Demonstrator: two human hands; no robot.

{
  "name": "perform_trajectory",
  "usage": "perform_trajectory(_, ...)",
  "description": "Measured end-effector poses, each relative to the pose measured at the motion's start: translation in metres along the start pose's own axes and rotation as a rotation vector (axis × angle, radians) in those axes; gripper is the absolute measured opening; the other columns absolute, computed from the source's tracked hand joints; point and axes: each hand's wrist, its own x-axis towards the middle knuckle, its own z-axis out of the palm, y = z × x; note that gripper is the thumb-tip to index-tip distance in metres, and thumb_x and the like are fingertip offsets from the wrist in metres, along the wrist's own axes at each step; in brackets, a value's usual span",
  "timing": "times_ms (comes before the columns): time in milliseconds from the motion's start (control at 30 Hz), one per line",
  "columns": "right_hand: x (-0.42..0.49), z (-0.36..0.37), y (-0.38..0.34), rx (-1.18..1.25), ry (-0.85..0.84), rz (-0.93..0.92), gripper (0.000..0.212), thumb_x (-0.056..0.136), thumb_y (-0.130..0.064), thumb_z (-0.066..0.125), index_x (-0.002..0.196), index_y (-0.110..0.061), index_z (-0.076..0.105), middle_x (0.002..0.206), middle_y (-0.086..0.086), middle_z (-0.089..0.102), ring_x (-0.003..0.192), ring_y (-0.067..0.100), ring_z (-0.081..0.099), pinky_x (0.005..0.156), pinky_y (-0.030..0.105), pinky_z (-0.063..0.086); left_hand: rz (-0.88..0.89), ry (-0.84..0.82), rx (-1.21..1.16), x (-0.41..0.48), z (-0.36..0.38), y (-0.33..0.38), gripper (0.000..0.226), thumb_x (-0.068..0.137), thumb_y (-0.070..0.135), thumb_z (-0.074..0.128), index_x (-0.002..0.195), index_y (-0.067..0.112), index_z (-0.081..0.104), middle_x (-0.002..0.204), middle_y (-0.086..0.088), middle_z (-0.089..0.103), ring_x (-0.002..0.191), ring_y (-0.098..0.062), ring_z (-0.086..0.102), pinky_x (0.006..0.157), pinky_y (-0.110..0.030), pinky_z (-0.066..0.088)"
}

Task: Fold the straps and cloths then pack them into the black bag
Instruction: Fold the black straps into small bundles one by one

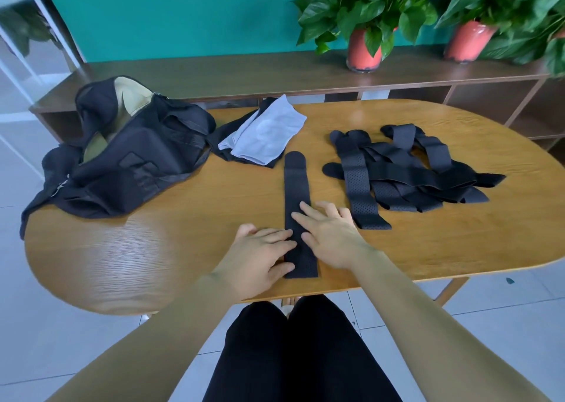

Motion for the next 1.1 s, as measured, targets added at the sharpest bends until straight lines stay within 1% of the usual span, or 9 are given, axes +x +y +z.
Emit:
perform_trajectory(133, -0.002, -0.001, -0.002, 0.064, 0.043, 0.015, 0.048, 0.102, -0.029, 0.031, 0.149, -0.028, 0.022, 0.159, -0.005, 0.013, 0.143, 0.02, 0.005, 0.111, 0.043, 0.014, -0.052, 0.039, -0.033, 0.001, -0.002, 0.01, 0.038, 0.096, 0.043, 0.048, 0.131, 0.031, 0.056, 0.148, 0.012, 0.041, 0.136, -0.006, 0.035, 0.1, -0.031, 0.01)
perform_trajectory(233, -0.017, -0.003, 0.0, 0.22, 0.217, -0.002, 0.047, 0.099, -0.019, 0.039, 0.146, -0.023, 0.033, 0.155, -0.004, 0.026, 0.143, 0.014, 0.01, 0.11, 0.039, 0.015, -0.097, 0.103, -0.105, -0.003, -0.002, 0.011, 0.031, 0.097, 0.034, 0.048, 0.127, 0.034, 0.059, 0.144, 0.016, 0.044, 0.134, -0.003, 0.036, 0.096, -0.028, 0.01)
perform_trajectory(367, -0.05, -0.003, 0.0, 0.358, 0.344, -0.052, 0.058, 0.083, 0.002, 0.047, 0.138, -0.018, 0.048, 0.144, -0.001, 0.046, 0.136, 0.012, 0.029, 0.109, 0.036, 0.022, -0.159, 0.083, -0.247, -0.016, -0.004, 0.013, 0.053, 0.084, 0.017, 0.042, 0.134, 0.034, 0.05, 0.141, 0.018, 0.046, 0.126, 0.004, 0.037, 0.1, -0.025, 0.008)
perform_trajectory(433, -0.065, 0.001, -0.005, 0.428, 0.287, -0.034, 0.064, 0.079, 0.001, 0.052, 0.139, -0.021, 0.047, 0.141, -0.001, 0.045, 0.126, 0.008, 0.036, 0.104, 0.022, 0.019, -0.184, 0.042, -0.29, -0.02, -0.005, 0.018, 0.062, 0.082, 0.014, 0.048, 0.14, 0.035, 0.04, 0.136, 0.02, 0.045, 0.109, 0.009, 0.034, 0.102, -0.022, 0.008)
perform_trajectory(500, -0.072, 0.012, -0.008, 0.461, 0.253, -0.015, 0.065, 0.079, -0.005, 0.054, 0.141, -0.025, 0.045, 0.14, -0.001, 0.043, 0.123, 0.005, 0.034, 0.097, 0.014, 0.017, -0.211, 0.052, -0.294, -0.02, -0.002, 0.024, 0.068, 0.08, 0.016, 0.053, 0.142, 0.037, 0.036, 0.136, 0.019, 0.045, 0.115, 0.006, 0.031, 0.1, -0.02, 0.006)
perform_trajectory(633, -0.064, 0.035, -0.011, 0.599, 0.374, 0.072, 0.053, 0.081, -0.015, 0.064, 0.132, -0.026, 0.053, 0.124, -0.008, 0.057, 0.117, 0.004, 0.047, 0.104, 0.023, 0.033, -0.289, 0.167, -0.331, -0.017, 0.008, 0.026, 0.049, 0.087, 0.029, 0.059, 0.133, 0.037, 0.047, 0.128, 0.021, 0.056, 0.122, 0.006, 0.042, 0.101, -0.025, 0.011)
perform_trajectory(733, -0.057, 0.039, -0.015, 0.708, 0.497, 0.201, 0.041, 0.085, -0.021, 0.067, 0.124, -0.027, 0.058, 0.108, -0.017, 0.065, 0.111, -0.002, 0.047, 0.099, 0.024, 0.036, -0.384, 0.246, -0.38, -0.012, 0.011, 0.029, 0.033, 0.091, 0.04, 0.058, 0.123, 0.038, 0.052, 0.115, 0.022, 0.063, 0.115, 0.005, 0.05, 0.099, -0.03, 0.014)
perform_trajectory(833, -0.05, 0.038, -0.02, 0.778, 0.562, 0.313, 0.031, 0.086, -0.024, 0.067, 0.117, -0.023, 0.061, 0.098, -0.011, 0.07, 0.105, 0.006, 0.05, 0.091, 0.024, 0.038, -0.492, 0.346, -0.413, -0.005, 0.015, 0.033, 0.022, 0.092, 0.04, 0.057, 0.113, 0.033, 0.057, 0.106, 0.019, 0.068, 0.109, 0.002, 0.055, 0.089, -0.027, 0.013)
perform_trajectory(1100, -0.035, 0.038, -0.028, 0.777, 0.605, 0.483, 0.021, 0.087, -0.027, 0.066, 0.107, -0.021, 0.066, 0.09, -0.012, 0.069, 0.1, 0.007, 0.051, 0.075, 0.022, 0.039, -0.637, 0.499, -0.292, 0.007, 0.023, 0.041, 0.021, 0.086, 0.039, 0.067, 0.107, 0.034, 0.066, 0.087, 0.016, 0.072, 0.092, -0.003, 0.06, 0.079, -0.026, 0.011)
